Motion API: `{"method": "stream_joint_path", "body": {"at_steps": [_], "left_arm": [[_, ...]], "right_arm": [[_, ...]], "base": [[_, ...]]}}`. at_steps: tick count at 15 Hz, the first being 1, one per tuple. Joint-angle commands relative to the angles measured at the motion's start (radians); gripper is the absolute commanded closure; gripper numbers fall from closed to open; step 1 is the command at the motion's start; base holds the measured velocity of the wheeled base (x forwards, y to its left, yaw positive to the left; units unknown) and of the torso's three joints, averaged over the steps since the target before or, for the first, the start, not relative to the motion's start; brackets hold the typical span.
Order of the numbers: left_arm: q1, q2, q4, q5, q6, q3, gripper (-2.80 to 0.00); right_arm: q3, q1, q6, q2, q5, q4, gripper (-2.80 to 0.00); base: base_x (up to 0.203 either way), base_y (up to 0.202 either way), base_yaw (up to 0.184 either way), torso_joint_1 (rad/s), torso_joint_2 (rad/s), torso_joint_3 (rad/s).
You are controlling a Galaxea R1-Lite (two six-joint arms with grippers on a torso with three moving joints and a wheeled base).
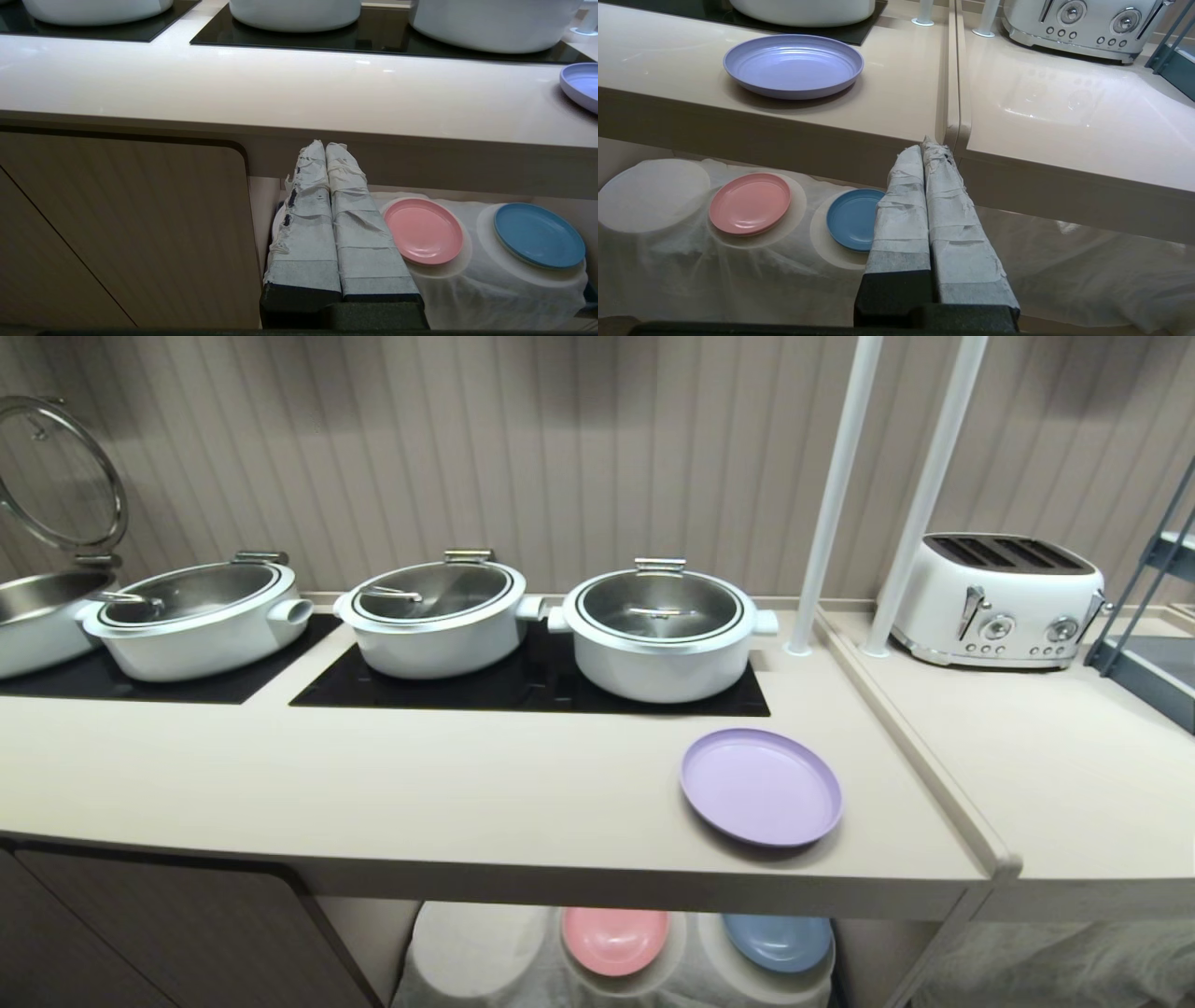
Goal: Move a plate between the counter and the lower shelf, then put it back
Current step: Pick up the plate
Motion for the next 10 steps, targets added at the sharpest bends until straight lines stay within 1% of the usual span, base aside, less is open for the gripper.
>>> {"method": "stream_joint_path", "body": {"at_steps": [1,8,9,10], "left_arm": [[0.001,0.001,0.0,0.0,-0.001,0.0,0.0],[0.0,0.001,0.0,0.0,-0.001,0.0,0.0],[0.0,0.001,0.0,0.0,-0.001,0.0,0.0],[0.0,0.001,0.0,0.0,-0.001,0.0,0.0]], "right_arm": [[0.0,0.0,-0.001,0.0,0.002,0.0,0.0],[0.0,0.0,-0.011,0.0,0.0,-0.002,0.0],[0.0,0.0,-0.027,0.0,0.0,-0.003,0.0],[0.0,0.0,-0.064,0.0,0.001,-0.005,0.0]], "base": [[0.0,0.0,0.0,0.0,0.0,0.0],[0.0,0.0,0.0,0.0,0.0,0.0],[0.0,0.0,0.0,0.0,0.0,0.0],[0.0,0.0,0.0,0.0,0.0,0.0]]}}
